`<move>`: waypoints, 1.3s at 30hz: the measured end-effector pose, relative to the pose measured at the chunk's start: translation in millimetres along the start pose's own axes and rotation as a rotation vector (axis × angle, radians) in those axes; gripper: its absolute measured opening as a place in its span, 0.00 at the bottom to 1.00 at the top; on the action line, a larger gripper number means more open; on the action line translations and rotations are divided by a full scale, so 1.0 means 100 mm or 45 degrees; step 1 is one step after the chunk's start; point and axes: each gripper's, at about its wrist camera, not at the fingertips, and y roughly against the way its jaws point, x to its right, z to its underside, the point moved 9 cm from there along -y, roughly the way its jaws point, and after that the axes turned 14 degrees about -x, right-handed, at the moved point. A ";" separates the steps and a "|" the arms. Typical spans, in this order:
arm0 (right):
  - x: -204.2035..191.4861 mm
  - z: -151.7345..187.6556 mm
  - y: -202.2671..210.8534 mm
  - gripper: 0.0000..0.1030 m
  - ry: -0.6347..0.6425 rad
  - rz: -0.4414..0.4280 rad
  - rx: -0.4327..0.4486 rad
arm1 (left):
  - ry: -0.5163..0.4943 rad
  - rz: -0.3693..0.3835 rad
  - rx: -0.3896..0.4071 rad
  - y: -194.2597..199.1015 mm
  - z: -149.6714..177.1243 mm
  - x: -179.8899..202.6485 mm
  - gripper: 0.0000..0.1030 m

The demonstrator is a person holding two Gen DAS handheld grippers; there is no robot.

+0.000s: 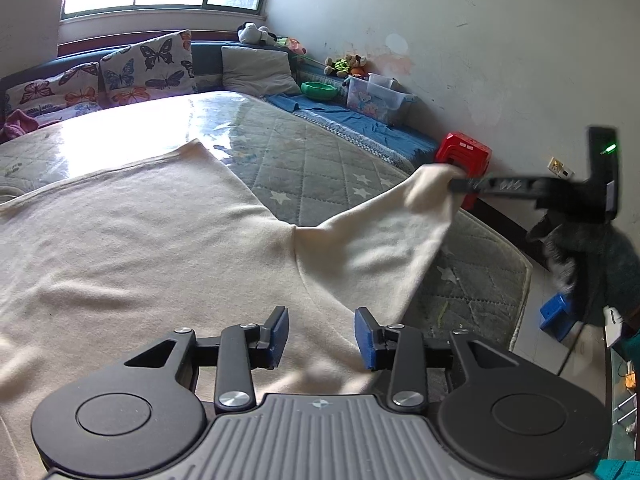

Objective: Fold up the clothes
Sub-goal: 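Grasp the sleeve with the right gripper and lift it, then fold the held sleeve across the shirt body and open the right gripper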

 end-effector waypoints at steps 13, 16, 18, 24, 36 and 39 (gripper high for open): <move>-1.32 -0.73 0.86 0.08 0.316 -0.415 0.145 | 0.062 -0.022 0.076 0.26 0.13 -0.23 0.38; -1.75 -0.76 0.91 0.08 0.420 -0.498 0.135 | 0.111 -0.047 0.111 0.40 0.20 -0.38 0.38; -2.04 -0.74 0.91 0.08 0.486 -0.548 0.116 | 0.145 -0.063 0.134 0.50 0.25 -0.48 0.38; -2.87 -0.38 0.78 0.08 0.688 -0.671 -0.011 | 0.250 -0.112 0.195 0.79 0.47 -0.77 0.40; -3.36 0.32 0.34 0.17 0.840 -0.767 -0.299 | 0.371 -0.167 0.196 1.02 0.83 -1.05 0.42; -3.25 0.34 0.32 0.25 0.839 -0.738 -0.301 | 0.383 -0.179 0.191 1.06 0.88 -1.08 0.42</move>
